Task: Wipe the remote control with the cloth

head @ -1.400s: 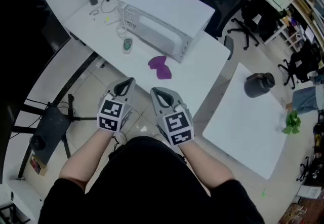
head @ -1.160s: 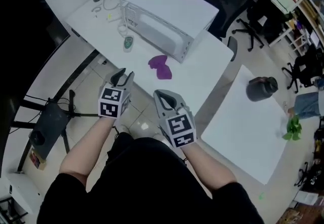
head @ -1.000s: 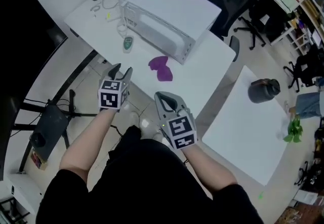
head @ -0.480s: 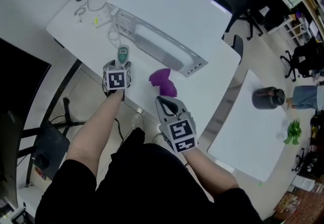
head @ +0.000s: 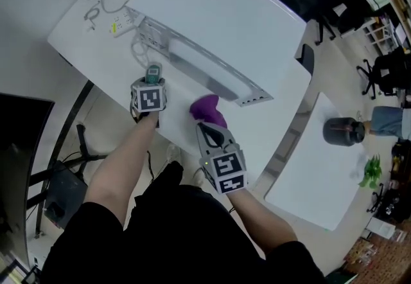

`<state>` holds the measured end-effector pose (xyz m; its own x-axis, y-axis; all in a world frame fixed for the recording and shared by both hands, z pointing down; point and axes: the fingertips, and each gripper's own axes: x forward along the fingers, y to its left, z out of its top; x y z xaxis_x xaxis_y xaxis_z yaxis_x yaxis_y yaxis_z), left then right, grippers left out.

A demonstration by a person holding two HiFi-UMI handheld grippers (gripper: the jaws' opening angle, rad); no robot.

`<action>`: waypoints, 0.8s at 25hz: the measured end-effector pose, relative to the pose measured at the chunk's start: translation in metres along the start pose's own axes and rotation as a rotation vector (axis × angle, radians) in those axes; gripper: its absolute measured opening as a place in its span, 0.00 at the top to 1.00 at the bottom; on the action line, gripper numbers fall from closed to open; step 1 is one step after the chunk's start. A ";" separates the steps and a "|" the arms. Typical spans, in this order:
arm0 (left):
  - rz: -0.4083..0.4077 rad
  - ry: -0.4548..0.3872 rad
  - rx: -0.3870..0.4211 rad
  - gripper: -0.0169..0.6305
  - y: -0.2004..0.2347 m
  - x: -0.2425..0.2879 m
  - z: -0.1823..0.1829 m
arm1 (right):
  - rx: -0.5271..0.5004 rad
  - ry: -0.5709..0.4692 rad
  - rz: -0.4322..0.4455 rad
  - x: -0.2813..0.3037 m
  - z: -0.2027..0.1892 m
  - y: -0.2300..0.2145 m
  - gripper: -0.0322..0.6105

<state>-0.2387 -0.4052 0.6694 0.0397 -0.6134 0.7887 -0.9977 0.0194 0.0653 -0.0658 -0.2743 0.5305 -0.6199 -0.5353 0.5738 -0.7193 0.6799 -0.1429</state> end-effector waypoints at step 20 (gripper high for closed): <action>-0.197 -0.166 0.331 0.57 -0.062 -0.101 -0.020 | -0.181 0.311 -0.132 0.079 -0.092 -0.078 0.64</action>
<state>-0.1794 -0.3286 0.5982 0.2493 -0.6998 0.6694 -0.9369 -0.3492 -0.0161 -0.0297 -0.3233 0.6617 -0.3810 -0.4652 0.7990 -0.7025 0.7075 0.0769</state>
